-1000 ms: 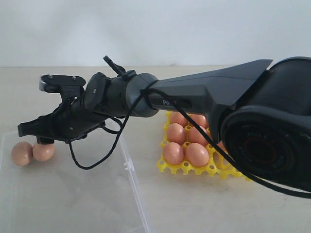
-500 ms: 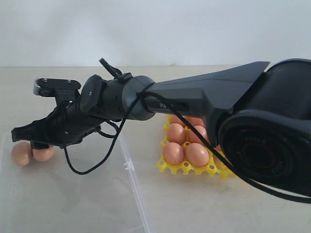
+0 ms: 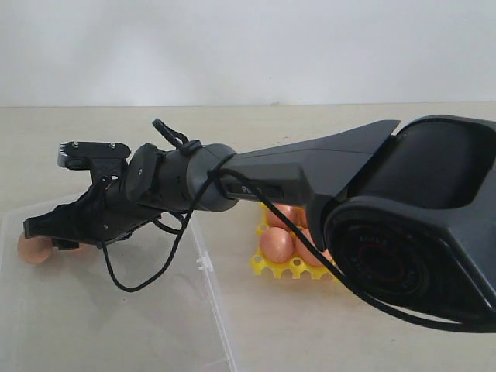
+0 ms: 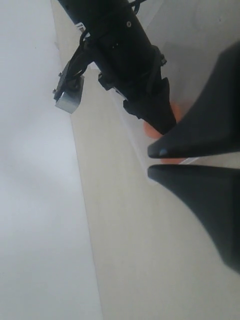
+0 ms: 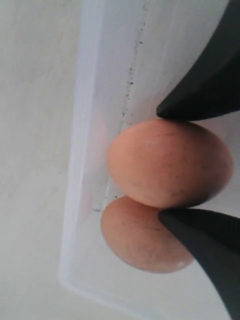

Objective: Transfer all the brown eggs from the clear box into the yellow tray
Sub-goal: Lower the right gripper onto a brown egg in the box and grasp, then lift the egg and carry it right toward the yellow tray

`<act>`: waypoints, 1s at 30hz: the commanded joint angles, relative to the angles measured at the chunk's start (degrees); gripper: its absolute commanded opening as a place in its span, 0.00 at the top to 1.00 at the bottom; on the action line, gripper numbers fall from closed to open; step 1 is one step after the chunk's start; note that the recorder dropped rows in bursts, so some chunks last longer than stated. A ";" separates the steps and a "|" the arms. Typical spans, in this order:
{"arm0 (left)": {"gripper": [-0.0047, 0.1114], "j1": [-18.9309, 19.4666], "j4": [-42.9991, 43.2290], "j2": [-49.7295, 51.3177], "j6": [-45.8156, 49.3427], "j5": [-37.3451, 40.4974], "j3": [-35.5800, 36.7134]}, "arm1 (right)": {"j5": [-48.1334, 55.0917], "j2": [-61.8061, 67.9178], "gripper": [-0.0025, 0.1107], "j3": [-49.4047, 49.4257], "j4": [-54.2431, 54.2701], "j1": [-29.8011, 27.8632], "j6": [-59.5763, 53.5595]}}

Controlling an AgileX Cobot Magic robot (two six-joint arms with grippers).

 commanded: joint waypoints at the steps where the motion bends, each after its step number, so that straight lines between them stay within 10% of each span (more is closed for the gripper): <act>1: 0.92 -0.17 -0.40 -0.15 -0.03 -0.42 0.21 | -2.32 0.14 0.61 -0.10 -0.59 -0.05 -0.20; 7: 0.92 -0.17 -0.40 -0.15 -0.03 -0.42 0.21 | -2.69 0.14 0.98 -0.10 -0.72 -0.05 -0.20; 20: 0.92 -0.17 -0.40 -0.15 -0.03 -0.42 0.21 | -3.39 -2.58 0.98 0.03 -0.72 1.16 1.04; 30: 0.92 -0.17 -0.40 -0.15 -0.03 -0.42 0.21 | -26.18 -10.55 0.98 10.94 -0.98 7.58 3.43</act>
